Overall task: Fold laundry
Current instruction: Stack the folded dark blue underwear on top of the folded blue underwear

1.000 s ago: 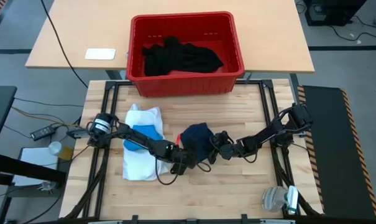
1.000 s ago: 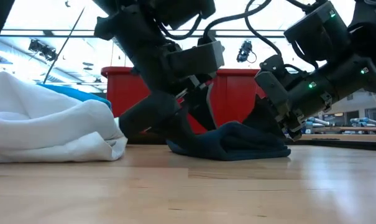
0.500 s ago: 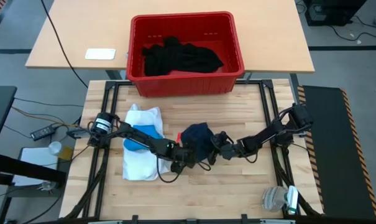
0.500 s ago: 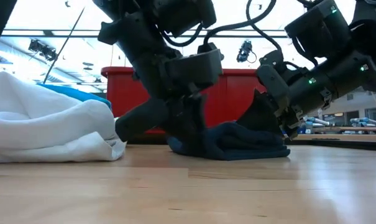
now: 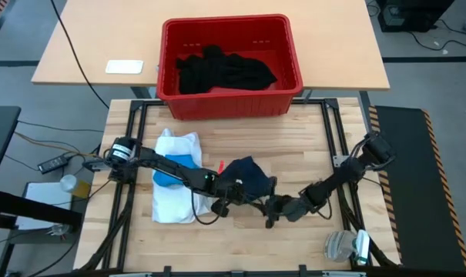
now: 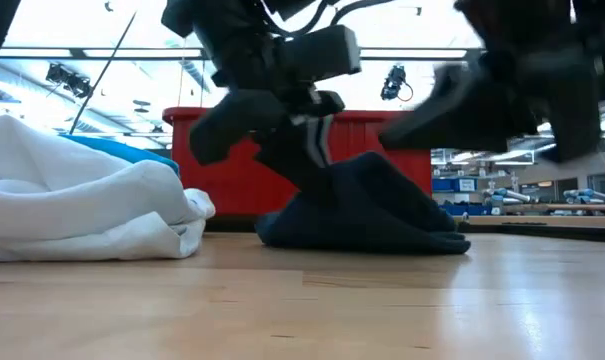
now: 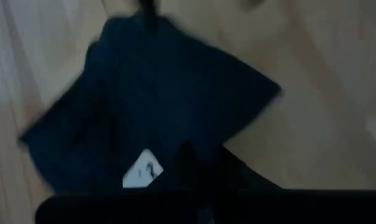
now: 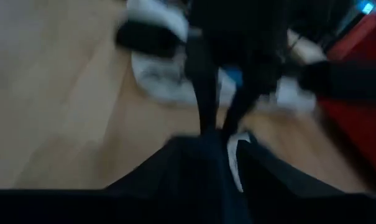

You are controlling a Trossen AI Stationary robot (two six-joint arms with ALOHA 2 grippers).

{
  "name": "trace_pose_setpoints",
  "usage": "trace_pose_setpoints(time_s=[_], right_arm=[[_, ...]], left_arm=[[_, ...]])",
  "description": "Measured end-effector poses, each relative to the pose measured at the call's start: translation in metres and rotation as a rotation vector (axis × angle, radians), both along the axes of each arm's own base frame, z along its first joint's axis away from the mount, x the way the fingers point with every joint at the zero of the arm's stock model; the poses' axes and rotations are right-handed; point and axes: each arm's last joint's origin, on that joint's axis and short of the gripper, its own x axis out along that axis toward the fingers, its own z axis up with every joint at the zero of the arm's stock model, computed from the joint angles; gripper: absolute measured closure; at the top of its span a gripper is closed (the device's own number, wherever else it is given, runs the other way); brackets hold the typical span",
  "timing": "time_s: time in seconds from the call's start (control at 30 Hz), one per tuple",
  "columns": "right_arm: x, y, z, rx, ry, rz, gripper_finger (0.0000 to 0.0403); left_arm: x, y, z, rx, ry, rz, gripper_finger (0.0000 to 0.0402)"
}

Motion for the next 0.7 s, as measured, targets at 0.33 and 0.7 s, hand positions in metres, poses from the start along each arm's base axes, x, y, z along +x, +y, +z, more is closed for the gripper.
trace_pose_setpoints(time_s=[0.33, 0.7], right_arm=[[0.021, 0.006, 0.013, -0.005, 0.173, -0.022, 0.0092], [0.024, 0.009, -0.003, -0.015, 0.142, -0.155, 0.0055]], left_arm=[[-0.001, 0.003, 0.007, -0.053, -0.011, 0.065, 0.0389], [-0.004, 0.003, 0.019, -0.128, -0.049, 0.142, 0.0389]])
